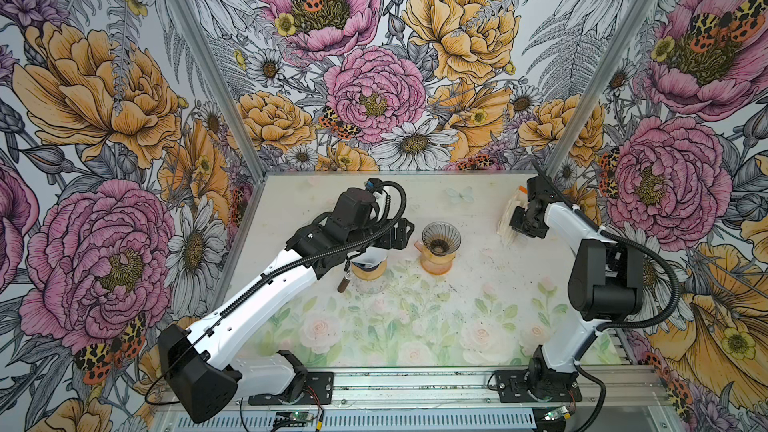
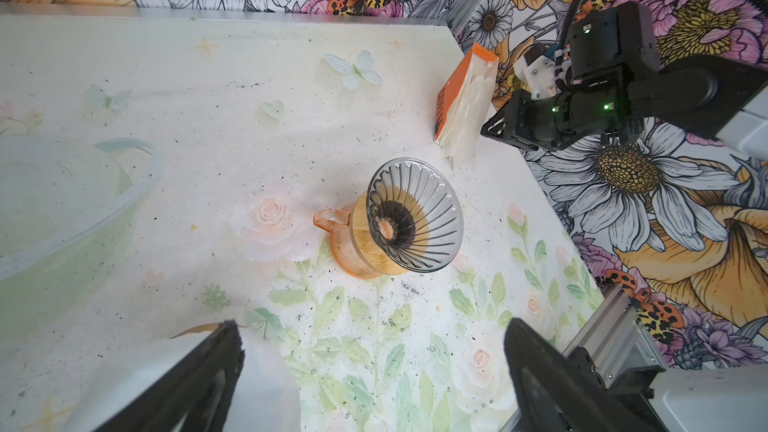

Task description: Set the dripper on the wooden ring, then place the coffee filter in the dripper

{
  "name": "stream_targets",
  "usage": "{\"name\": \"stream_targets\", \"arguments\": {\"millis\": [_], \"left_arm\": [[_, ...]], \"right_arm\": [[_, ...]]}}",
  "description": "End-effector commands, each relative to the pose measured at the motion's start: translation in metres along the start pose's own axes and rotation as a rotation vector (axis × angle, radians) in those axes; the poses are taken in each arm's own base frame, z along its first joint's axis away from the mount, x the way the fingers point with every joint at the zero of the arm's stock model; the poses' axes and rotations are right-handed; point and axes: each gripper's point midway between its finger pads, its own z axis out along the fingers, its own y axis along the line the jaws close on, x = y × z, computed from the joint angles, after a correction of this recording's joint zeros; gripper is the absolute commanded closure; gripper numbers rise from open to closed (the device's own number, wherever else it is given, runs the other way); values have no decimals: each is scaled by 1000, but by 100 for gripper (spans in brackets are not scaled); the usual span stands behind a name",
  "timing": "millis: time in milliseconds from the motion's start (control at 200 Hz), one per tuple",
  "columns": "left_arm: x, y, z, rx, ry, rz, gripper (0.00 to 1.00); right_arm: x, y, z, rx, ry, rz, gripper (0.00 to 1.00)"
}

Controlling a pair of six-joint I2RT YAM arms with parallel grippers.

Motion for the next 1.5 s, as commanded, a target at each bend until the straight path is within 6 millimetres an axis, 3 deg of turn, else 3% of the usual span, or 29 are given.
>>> {"name": "stream_targets", "arguments": {"millis": [0,185,460,665,831,1221,1496], "left_arm": [[-15,-10,-4,34,-37,-4,1],[-15,-10,-4,34,-34,-2,1],[-13,-9,-3,32,-31,-7,1],[-13,-10,-2,34,-28,-5,1],[-12,-11,1,38,-21,-5,1],[-12,-13,3,47,-12,2,1],[-13,-18,2,50,-18,5,1]], "right_arm": [[-13,3,2,-7,-20,-11,76],[-18,3,10,1,-16,-19,77],[-13,0,6,8,-17,-19,89],[-4,1,-25,-41,-56,-15,74],[-3,3,-42,-73,-83,-23,70],[-11,6,-8,-46,-31,-40,71],[-12,-6,7,7,-11,-33,77]]}}
